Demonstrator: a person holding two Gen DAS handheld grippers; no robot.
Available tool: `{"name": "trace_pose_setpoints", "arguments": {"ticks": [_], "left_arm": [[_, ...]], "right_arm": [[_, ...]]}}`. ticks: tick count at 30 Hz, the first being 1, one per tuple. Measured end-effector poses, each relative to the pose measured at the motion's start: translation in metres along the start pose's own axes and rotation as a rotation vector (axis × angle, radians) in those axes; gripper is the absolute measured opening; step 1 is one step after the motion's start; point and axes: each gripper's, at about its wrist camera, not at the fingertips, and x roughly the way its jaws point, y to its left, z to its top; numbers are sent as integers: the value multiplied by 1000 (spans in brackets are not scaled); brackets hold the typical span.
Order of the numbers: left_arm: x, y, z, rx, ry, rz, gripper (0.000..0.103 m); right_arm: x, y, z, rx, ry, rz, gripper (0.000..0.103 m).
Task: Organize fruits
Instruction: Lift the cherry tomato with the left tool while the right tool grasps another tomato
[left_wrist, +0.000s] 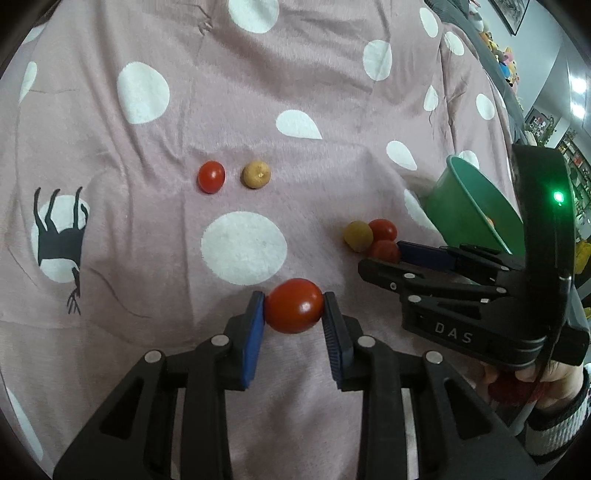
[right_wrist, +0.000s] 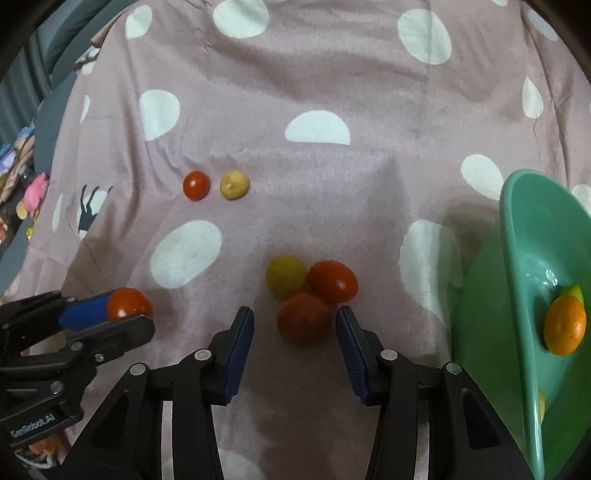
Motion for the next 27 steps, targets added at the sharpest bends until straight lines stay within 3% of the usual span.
{"name": "trace_pose_setpoints", "arguments": {"ticks": [3,4,5,14,27], "left_arm": [[0,-1,-1,8,-2,12,30],[-1,-3,-2,14,-4,13,30],[-1,-4,-2,17,-4,14,30],[-12,-8,-7,31,-9,33,30],[-35,-27,-21,60,-13,49,30]], "right_arm": [[3,0,1,-9,13,-26,42],[4,1,1,-15,12,-32,31],[6,0,2,-14,17,-25,30],[-5,0,-8,14,-35,-1,30],[-66,14,-43,16,-115,92,30]]}}
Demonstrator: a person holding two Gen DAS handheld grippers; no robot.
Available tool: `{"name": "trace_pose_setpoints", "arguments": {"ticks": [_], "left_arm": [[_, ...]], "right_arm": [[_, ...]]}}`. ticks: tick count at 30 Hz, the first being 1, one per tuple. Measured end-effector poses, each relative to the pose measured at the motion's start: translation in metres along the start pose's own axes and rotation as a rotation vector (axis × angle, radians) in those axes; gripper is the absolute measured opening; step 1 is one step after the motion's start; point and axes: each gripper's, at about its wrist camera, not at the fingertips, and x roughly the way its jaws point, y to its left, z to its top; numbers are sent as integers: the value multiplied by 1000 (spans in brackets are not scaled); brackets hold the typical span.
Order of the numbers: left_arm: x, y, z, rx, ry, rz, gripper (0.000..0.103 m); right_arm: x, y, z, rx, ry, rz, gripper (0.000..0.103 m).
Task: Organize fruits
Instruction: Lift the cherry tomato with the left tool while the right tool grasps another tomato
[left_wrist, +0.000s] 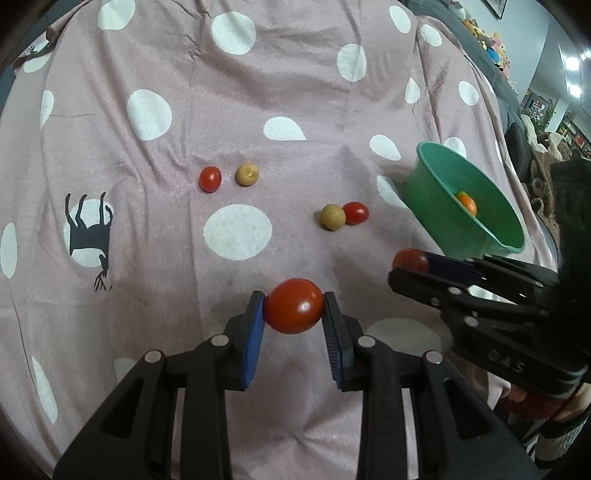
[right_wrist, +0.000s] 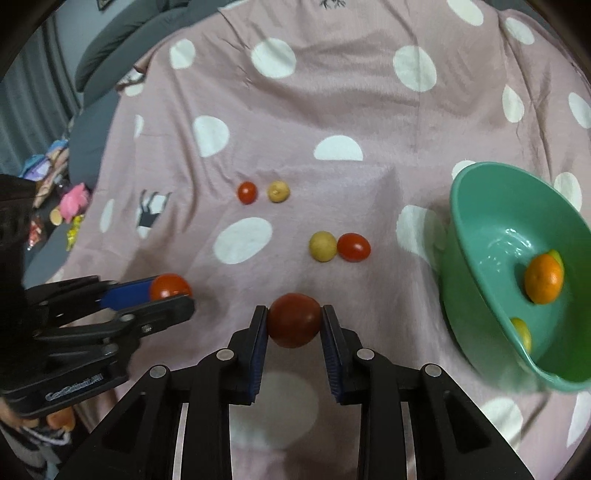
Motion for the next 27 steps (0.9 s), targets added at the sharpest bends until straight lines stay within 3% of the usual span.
{"name": "trace_pose_setpoints", "arguments": {"ticks": [13,27], "left_arm": [[-33,-19,-3,16,-38,-12,30],[-46,-53,10,79,-66,-34,30]], "right_arm": [[-55,16,-9,-27,-103,-56,30],[-88,6,-10,-23,-189,-92,30]]}}
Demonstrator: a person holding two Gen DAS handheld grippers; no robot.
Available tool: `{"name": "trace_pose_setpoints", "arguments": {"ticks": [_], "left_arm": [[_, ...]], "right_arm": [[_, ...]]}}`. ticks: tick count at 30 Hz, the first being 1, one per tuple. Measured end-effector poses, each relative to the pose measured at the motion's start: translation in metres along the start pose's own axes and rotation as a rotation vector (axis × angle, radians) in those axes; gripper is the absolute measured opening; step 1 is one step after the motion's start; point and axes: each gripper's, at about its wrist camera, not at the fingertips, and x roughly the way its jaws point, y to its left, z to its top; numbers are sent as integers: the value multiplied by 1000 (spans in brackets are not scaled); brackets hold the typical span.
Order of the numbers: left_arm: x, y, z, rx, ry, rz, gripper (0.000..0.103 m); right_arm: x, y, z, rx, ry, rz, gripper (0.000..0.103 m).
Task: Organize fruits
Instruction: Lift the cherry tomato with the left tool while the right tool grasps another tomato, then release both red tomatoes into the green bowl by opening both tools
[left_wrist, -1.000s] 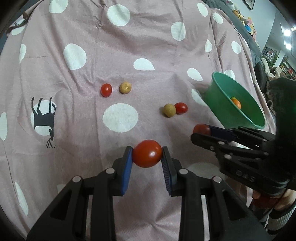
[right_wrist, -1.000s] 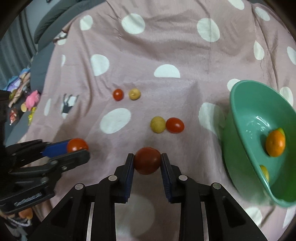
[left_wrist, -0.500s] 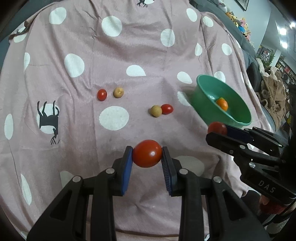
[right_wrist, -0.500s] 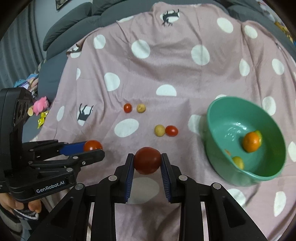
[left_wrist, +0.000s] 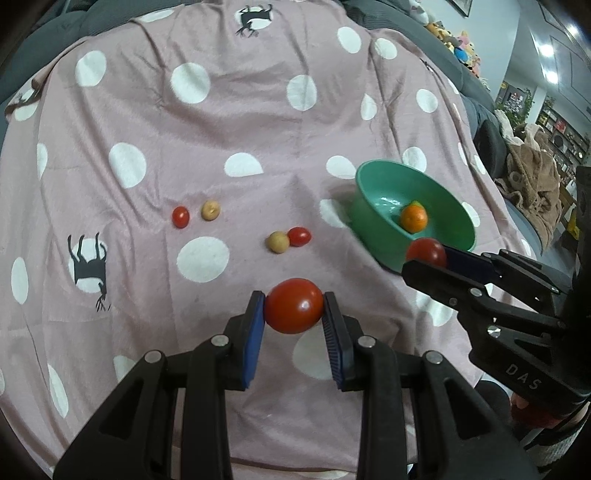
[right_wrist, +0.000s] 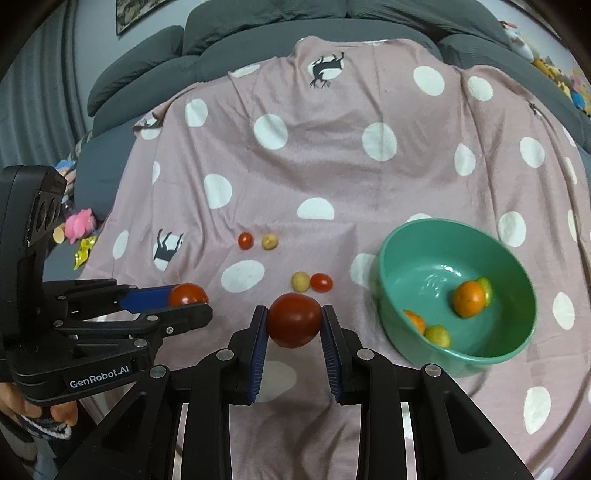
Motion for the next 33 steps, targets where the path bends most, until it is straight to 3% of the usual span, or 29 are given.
{"name": "trace_pose_setpoints", "arguments": {"ticks": [13,27,33], "left_arm": [[20,-39,28,89,-3,-26,30],[72,-100,70,212,-2,-103,30],[103,-114,75,236,43,-110,31]], "right_arm": [[-10,-42,-4,88,-42,-42,30],[-17,-115,-11,233,-81,-147,30],[-8,-135,-15,266,-66,-161,30]]}}
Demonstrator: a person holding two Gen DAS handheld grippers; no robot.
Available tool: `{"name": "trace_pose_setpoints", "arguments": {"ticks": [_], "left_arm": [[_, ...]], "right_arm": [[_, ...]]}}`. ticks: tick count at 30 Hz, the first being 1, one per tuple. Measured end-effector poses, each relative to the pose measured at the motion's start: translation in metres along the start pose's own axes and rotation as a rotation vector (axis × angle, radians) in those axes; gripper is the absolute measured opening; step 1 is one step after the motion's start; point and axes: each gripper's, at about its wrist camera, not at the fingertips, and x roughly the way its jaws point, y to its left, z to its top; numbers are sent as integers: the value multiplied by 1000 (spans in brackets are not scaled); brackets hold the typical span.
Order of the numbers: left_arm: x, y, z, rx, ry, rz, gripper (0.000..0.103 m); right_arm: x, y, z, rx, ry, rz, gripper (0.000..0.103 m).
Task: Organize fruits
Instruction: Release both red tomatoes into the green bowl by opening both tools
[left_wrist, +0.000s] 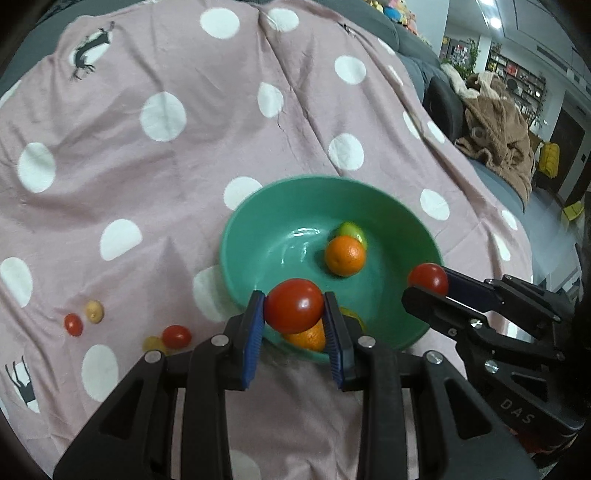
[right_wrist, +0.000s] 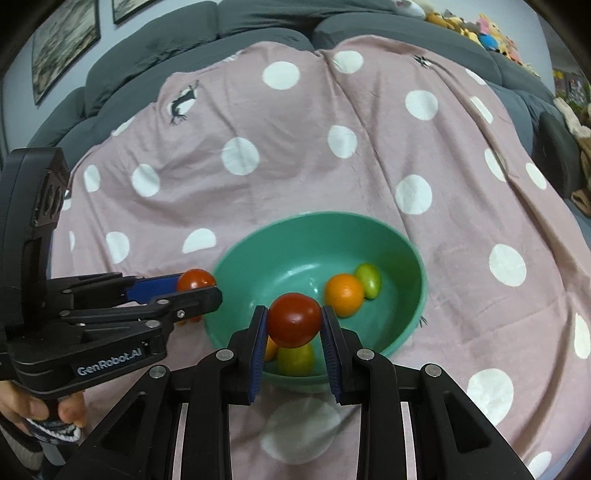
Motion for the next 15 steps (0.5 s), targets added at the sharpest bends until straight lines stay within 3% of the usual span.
{"name": "trace_pose_setpoints", "arguments": {"ticks": [7,9,10,11,15], "left_arm": [[18,-5,0,13,36,-2,30],[19,-6,1,13,37,-2,39],[18,-5,1,14,33,0,50],[16,-5,1,19,26,-2,55],[4,2,2,-3,-2,-4,61]], "right_arm": [[10,-10,-3,23,31,-3,30],[13,-11,-3,28,44,-2,30],[14,-12,-3,31,49,2,30],[15,-12,-3,33,55,1,32],[10,-13,-2,41,42,-6,37]]}}
